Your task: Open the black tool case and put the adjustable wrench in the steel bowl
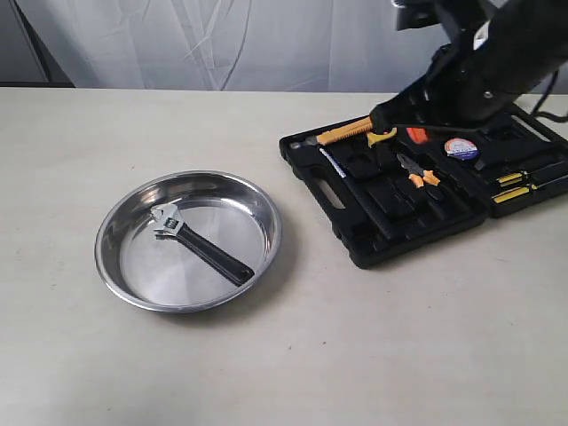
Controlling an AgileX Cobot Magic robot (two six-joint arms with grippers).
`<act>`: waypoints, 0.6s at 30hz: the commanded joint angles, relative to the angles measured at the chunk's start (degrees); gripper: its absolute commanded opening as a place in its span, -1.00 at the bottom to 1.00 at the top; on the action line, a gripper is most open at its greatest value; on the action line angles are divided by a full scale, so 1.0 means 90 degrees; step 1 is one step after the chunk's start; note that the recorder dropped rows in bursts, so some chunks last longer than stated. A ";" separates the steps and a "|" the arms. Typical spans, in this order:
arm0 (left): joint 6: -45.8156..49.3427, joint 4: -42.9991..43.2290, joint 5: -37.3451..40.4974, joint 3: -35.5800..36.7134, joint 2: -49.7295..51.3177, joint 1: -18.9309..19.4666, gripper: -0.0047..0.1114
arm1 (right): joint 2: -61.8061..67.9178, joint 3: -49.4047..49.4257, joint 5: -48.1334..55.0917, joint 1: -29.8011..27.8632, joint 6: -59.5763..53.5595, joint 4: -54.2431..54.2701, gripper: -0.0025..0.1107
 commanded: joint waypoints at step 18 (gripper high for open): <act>-0.0027 -0.0012 -0.0065 -0.0012 -0.0044 0.0006 -0.91 | -0.3872 0.1916 -0.2293 -0.0073 0.0229 0.0861 -0.97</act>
